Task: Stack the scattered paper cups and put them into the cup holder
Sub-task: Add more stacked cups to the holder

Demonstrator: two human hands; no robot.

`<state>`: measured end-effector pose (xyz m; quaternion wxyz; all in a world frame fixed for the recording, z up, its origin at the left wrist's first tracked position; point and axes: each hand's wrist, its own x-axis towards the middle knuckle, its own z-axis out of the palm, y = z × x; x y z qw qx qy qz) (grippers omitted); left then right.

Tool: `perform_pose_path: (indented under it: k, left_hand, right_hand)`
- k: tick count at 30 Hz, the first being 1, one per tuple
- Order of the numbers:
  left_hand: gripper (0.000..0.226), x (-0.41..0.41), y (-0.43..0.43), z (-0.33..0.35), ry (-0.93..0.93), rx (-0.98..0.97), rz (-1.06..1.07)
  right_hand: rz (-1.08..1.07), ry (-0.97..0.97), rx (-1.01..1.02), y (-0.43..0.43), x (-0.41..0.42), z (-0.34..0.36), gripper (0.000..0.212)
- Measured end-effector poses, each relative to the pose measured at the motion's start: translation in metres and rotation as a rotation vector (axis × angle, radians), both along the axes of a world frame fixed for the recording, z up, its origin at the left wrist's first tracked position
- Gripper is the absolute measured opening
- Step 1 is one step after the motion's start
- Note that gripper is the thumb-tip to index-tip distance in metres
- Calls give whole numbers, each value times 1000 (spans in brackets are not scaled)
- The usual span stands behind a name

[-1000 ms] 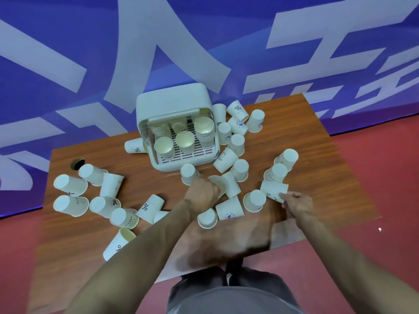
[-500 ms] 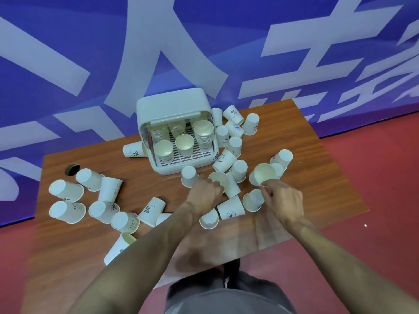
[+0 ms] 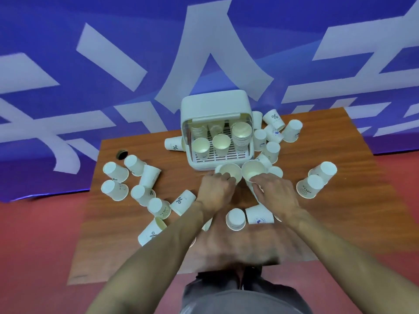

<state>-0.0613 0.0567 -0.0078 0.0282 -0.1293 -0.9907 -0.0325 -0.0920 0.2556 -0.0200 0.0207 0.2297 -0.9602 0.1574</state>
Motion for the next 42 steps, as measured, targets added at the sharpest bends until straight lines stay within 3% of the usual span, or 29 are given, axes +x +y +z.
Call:
perform_pose_path:
  k: [5, 8, 13, 21, 29, 42]
  left_hand:
    - [19, 6, -13, 15, 40, 63, 177]
    - [14, 7, -26, 20, 62, 50, 246]
    - [16, -9, -61, 20, 131, 73, 299]
    - [18, -51, -109, 5, 244, 173, 251]
    - [16, -77, -143, -34, 421, 292, 148]
    - [18, -96, -153, -62, 379, 257, 68]
  right_hand:
    - [113, 8, -75, -22, -23, 5, 9]
    - [168, 66, -21, -36, -38, 7, 10]
    - [162, 132, -39, -66, -66, 14, 7]
    - [78, 148, -3, -99, -95, 18, 9]
    - [-8, 72, -240, -113, -103, -10, 12]
    - [0, 74, -233, -122, -125, -38, 14]
